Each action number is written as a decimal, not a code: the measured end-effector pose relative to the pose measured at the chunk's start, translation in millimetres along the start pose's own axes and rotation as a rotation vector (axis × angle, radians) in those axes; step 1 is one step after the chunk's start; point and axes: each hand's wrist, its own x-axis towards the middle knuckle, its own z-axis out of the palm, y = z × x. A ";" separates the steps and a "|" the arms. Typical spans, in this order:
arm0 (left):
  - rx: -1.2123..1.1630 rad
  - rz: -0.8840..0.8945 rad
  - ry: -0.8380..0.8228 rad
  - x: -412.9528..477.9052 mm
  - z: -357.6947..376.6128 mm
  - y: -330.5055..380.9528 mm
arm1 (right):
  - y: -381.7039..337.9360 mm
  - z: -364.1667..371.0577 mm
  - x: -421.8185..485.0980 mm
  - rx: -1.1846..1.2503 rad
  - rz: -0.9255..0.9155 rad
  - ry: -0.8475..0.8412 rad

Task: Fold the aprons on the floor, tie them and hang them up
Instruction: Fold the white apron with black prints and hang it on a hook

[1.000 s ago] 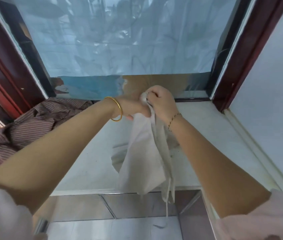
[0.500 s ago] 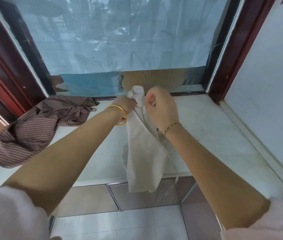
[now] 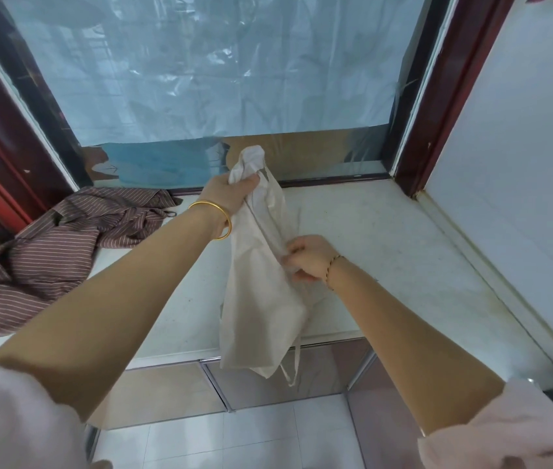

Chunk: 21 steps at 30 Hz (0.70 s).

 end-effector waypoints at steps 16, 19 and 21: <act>-0.142 -0.268 -0.722 -15.3 -21.8 -20.2 | 3.0 -36.4 40.8 0.404 0.117 0.356; -0.254 -0.260 -0.635 -16.3 -29.1 -20.1 | 24.1 -22.0 33.2 0.408 0.145 0.158; -0.306 -0.260 -0.548 -14.9 -34.3 -22.7 | 39.8 -14.8 29.7 0.410 0.058 0.058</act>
